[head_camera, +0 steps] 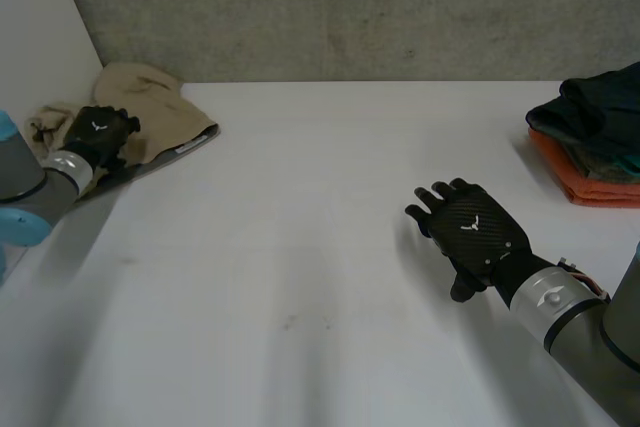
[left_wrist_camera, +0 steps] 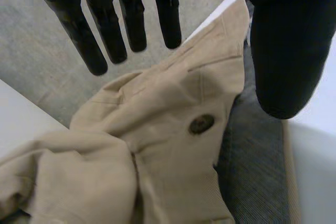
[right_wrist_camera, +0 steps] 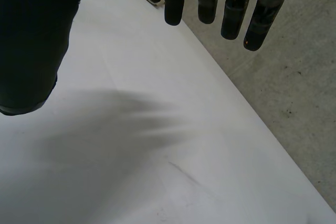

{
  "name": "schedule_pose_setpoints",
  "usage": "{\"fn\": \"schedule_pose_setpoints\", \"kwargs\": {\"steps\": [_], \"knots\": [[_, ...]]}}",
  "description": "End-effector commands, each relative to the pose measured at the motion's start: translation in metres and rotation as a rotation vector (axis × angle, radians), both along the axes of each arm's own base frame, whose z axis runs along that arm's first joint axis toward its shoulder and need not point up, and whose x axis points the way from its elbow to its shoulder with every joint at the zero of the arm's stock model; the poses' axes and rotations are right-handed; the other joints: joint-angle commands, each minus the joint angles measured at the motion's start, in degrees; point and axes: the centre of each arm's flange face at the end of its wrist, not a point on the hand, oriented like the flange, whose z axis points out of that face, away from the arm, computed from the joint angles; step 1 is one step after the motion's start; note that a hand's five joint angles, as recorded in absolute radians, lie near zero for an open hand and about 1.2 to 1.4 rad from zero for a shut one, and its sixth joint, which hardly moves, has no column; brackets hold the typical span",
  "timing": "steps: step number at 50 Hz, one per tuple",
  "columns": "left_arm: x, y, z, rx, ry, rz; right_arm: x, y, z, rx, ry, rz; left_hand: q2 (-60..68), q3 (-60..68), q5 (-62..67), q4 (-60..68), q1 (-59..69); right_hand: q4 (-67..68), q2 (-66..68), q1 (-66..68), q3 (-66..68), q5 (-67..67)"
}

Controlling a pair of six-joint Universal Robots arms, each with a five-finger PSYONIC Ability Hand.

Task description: Fold the laundry.

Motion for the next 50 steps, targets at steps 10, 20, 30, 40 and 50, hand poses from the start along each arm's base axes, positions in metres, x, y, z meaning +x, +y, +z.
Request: {"fn": "schedule_pose_setpoints", "kwargs": {"steps": [10, 20, 30, 40, 50], "knots": [[0.004, -0.013, -0.022, -0.005, -0.002, 0.017, 0.0, 0.0, 0.0, 0.002, 0.0, 0.002, 36.42, 36.49, 36.21, 36.32, 35.73, -3.45, -3.14, -2.56, -2.15, -3.6], [0.015, -0.025, -0.013, -0.131, -0.121, 0.116, -0.001, 0.001, -0.001, 0.009, 0.001, -0.001, 55.77, 55.84, 55.56, 55.67, 55.08, -3.45, -3.14, -2.56, -2.15, -3.6], [0.018, -0.014, 0.039, -0.227, -0.113, 0.164, -0.002, 0.002, 0.003, 0.0, -0.002, -0.001, 55.77, 55.84, 55.56, 55.67, 55.08, -3.45, -3.14, -2.56, -2.15, -3.6], [0.017, 0.036, 0.028, 0.022, -0.109, 0.149, -0.002, 0.003, 0.003, 0.001, -0.004, 0.006, -8.64, -8.57, -8.85, -8.74, -9.33, -3.45, -3.14, -2.56, -2.15, -3.6], [0.032, 0.047, 0.01, 0.174, -0.1, 0.147, 0.001, 0.005, 0.002, 0.005, -0.008, 0.04, -5.96, -5.88, -6.17, -6.05, -6.64, -3.45, -3.14, -2.56, -2.15, -3.6]]}}
